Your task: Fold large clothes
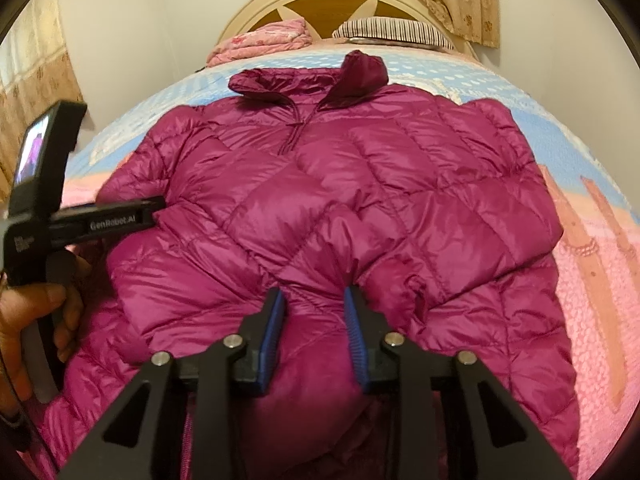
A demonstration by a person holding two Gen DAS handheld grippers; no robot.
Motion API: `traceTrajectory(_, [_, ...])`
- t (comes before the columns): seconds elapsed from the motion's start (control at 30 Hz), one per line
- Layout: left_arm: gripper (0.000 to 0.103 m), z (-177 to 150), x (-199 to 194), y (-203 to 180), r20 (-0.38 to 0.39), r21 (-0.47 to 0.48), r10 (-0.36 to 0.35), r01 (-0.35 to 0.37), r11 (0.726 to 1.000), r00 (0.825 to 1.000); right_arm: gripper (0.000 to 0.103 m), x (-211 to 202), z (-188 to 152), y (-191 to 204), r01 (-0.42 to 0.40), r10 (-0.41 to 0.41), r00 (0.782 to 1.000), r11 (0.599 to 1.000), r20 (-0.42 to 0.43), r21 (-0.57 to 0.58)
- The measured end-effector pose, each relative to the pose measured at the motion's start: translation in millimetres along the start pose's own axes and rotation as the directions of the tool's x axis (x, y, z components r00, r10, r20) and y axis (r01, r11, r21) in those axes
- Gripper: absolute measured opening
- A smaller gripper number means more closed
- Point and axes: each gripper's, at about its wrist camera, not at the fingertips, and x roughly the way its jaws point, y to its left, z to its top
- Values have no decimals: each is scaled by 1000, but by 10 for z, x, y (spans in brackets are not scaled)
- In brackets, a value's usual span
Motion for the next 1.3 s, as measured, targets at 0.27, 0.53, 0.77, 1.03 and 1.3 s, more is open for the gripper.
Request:
traceTrajectory(0.27, [102, -2, -2, 26, -5, -8, -22, 22, 1000, 1000, 32, 17, 1, 193, 163, -163, 987, 982, 13, -99])
traceTrajectory(0.53, [102, -10, -84, -26, 19, 29, 16, -17, 999, 1000, 32, 13, 1, 215, 186, -186, 982, 975, 15, -118])
traceTrajectory(0.77, [102, 26, -253, -23, 24, 72, 31, -33, 997, 999, 36, -39, 50, 183, 146, -148, 989, 981, -9, -124])
traceTrajectory(1.03, [102, 652, -766, 176, 90, 98, -1, -8, 995, 996, 76, -270, 351, 16, 89, -96, 995, 982, -34, -168])
traceTrajectory(1.3, [102, 1371, -306, -87, 106, 121, 16, -29, 992, 994, 76, -43, 1059, -378, 81, -85, 996, 988, -27, -129])
